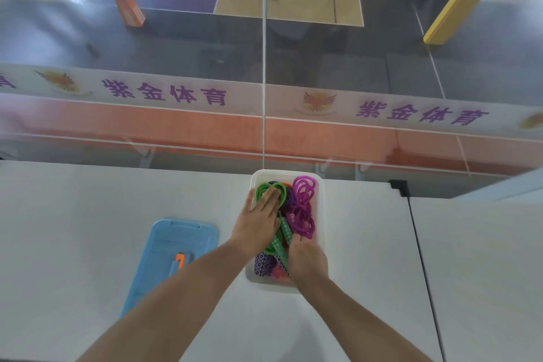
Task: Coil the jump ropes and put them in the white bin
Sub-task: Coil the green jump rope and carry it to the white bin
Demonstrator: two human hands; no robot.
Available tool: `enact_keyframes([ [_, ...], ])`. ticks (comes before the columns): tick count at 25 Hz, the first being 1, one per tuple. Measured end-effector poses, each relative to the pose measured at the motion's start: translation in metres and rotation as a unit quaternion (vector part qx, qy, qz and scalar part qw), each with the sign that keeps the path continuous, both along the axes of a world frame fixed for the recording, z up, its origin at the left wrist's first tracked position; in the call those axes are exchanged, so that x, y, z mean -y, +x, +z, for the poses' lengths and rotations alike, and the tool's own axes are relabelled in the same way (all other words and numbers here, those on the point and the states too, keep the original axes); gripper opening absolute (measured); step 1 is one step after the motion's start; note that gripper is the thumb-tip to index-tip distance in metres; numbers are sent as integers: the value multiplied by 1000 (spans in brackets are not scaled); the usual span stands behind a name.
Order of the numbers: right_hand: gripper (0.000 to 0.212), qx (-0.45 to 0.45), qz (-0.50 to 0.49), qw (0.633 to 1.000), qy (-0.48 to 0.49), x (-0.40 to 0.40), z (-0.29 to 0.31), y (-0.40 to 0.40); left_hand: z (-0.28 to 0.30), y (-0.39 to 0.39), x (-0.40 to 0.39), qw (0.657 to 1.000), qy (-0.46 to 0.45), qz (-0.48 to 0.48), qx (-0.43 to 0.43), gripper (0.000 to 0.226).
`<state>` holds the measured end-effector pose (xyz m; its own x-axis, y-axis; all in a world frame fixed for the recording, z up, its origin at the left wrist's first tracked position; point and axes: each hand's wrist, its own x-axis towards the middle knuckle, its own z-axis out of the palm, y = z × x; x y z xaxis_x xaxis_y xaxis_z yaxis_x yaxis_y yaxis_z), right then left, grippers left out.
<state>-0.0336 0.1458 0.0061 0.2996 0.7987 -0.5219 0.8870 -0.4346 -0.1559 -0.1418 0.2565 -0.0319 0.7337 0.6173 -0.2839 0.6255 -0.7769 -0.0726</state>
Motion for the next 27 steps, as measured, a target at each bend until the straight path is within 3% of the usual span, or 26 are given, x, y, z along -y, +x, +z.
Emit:
enact_keyframes([
  [5,36,-16,-34,999,12,-11,-23,-2,2,1,-10,999,-28,-15,-21,69],
  [8,38,-42,-37,998,-3,-2,-36,2,3,-8,-17,991,-66,-79,-80,91],
  [10,33,-62,-18,998,-14,6,-39,2,1,-9,-18,987,-68,-103,-106,105],
  [12,26,-85,-16,996,18,13,-36,-2,-3,-3,-12,988,-59,-95,-110,105],
  [15,11,-30,4,994,108,23,-23,1,-2,2,-6,989,-55,-79,-112,99],
  [18,26,-42,-7,993,111,30,2,10,6,-10,10,997,-18,-50,-51,83],
  [21,32,-46,4,992,119,30,20,11,15,-26,36,998,-36,10,46,65],
  [27,44,-107,59,984,129,1,47,-47,28,-115,49,971,-11,120,209,35],
])
